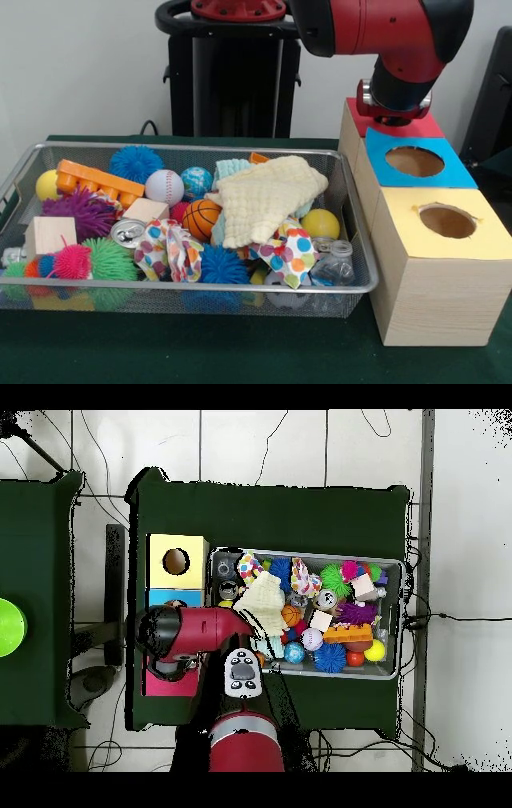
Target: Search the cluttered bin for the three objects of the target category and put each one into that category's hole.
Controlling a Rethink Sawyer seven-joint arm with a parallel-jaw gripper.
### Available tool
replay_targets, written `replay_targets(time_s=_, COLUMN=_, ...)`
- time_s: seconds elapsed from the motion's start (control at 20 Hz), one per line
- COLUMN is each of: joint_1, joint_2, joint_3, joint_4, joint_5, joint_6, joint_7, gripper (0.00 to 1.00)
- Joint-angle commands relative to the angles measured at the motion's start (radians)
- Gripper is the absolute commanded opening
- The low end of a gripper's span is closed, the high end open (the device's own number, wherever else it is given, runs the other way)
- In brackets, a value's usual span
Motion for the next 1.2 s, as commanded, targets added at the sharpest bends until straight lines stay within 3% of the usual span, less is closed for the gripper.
replay_targets(time_s=0.05, joint_1=-0.036, joint_2=0.025, joint_3=0.057, joint_4=0.037, joint_5=0.017, joint_6=-0.168, joint_7=0.107, gripper=0.0)
replay_targets(time_s=0.6, joint_1=-0.018, joint_2=0.01, joint_3=0.071, joint_4=0.119, joint_5=0.005, joint_6=-0.271, joint_7=0.111, gripper=0.0)
replay_targets(time_s=0.65, joint_1=-0.007, joint_2=0.006, joint_3=0.061, joint_4=0.129, joint_5=0.005, joint_6=-0.286, joint_7=0.126, gripper=1.0)
replay_targets(time_s=1.2, joint_1=0.013, joint_2=0.004, joint_3=0.051, joint_4=0.18, joint_5=0.023, joint_6=-0.325, joint_7=0.16, gripper=1.0)
